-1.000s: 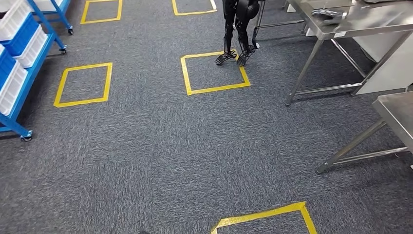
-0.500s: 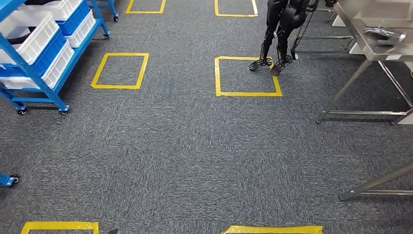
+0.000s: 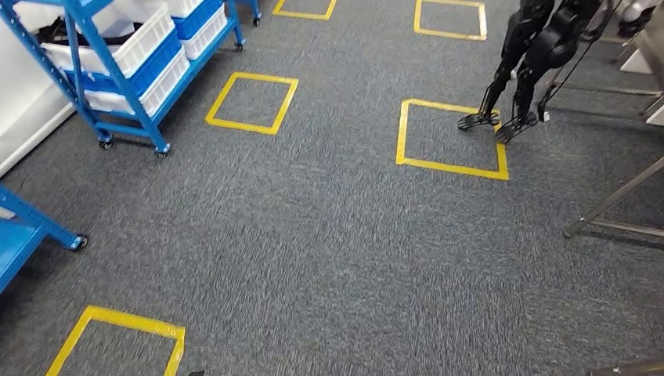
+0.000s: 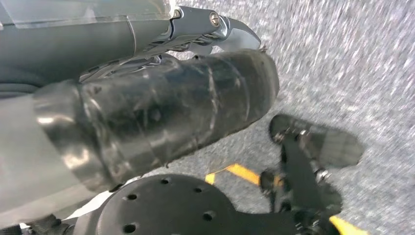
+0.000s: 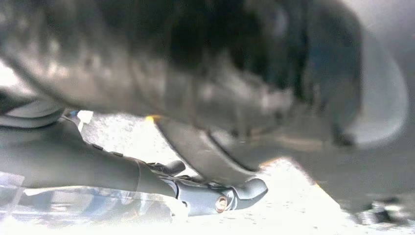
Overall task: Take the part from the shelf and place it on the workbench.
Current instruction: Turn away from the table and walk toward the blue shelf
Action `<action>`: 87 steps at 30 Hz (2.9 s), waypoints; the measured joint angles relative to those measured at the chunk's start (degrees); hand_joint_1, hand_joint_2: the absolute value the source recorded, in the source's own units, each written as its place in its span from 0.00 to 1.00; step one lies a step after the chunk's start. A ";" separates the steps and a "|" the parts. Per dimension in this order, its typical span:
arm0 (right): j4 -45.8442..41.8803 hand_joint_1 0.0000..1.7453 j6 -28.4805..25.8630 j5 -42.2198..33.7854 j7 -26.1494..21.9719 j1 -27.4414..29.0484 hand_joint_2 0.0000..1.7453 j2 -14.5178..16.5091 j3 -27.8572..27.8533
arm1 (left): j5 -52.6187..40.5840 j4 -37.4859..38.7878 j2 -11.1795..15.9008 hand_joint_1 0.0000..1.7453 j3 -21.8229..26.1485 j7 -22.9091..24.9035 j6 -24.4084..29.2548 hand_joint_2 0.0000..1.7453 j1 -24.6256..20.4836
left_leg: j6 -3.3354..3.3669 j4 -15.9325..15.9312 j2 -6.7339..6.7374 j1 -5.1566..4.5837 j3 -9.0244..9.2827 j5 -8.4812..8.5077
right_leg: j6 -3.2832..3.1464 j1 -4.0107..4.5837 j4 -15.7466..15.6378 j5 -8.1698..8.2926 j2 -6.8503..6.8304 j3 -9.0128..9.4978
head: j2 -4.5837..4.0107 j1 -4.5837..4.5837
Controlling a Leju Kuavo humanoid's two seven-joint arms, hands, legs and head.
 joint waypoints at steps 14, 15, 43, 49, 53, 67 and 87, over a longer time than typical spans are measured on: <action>0.20 0.00 -0.35 -2.49 5.32 0.30 0.00 0.13 0.01 | -12.02 0.00 0.24 0.00 -5.72 -4.28 1.64 0.00 -0.55 | -0.25 0.15 11.15 -0.43 0.07 -0.07 | 0.53 0.56 -0.84 -1.40 -9.95 2.16 | 0.00 -0.11; 0.20 0.00 -0.18 -2.93 5.51 0.24 0.00 0.15 0.01 | -13.65 0.01 0.35 0.00 -6.75 -3.89 2.11 0.00 -0.61 | 0.10 0.07 10.52 -0.39 0.12 -0.05 | 0.86 0.49 -0.85 -1.60 -10.24 2.30 | 0.00 -0.09; 0.30 0.00 -10.46 -2.53 -0.32 0.70 0.00 2.42 1.32 | -23.11 0.02 0.39 0.00 -23.30 -0.24 -4.49 1.00 -1.83 | -1.27 1.64 12.43 0.17 -0.61 -0.25 | 0.40 0.21 0.34 -1.36 -9.32 1.05 | 0.00 -0.18; 0.29 0.00 -9.86 -6.01 -0.72 0.42 0.00 2.43 1.32 | -24.08 0.02 0.42 0.00 -23.49 -3.00 1.33 0.00 -1.69 | 0.88 0.96 8.83 0.14 -0.32 -0.23 | 1.93 -0.18 5.54 -5.38 -6.54 -0.36 | 0.00 0.39; 0.31 0.00 -6.72 -7.60 0.28 0.49 0.00 2.42 1.31 | -25.69 0.02 0.40 0.00 -23.66 -6.42 7.36 0.00 -1.85 | 1.41 0.96 5.70 -0.29 -0.23 -0.29 | 1.30 0.18 16.21 -8.13 -4.19 -6.53 | 0.00 0.50; 0.37 0.00 -6.72 -3.77 3.24 0.38 0.00 2.17 3.51 | -25.46 -0.01 -0.93 0.00 -24.83 -1.50 -0.28 0.00 -2.33 | -1.35 13.49 7.65 0.03 -6.96 -6.25 | -1.73 0.38 -1.80 0.98 -5.22 1.00 | 0.00 -0.16; 0.33 0.00 -7.92 0.70 2.80 -0.14 0.00 1.81 7.35 | -17.94 0.00 -1.43 0.00 -23.31 -1.27 5.55 0.00 -1.35 | 1.08 0.51 2.44 0.15 -0.40 0.76 | 0.52 -0.08 5.27 -1.76 -1.26 -1.42 | 0.00 0.29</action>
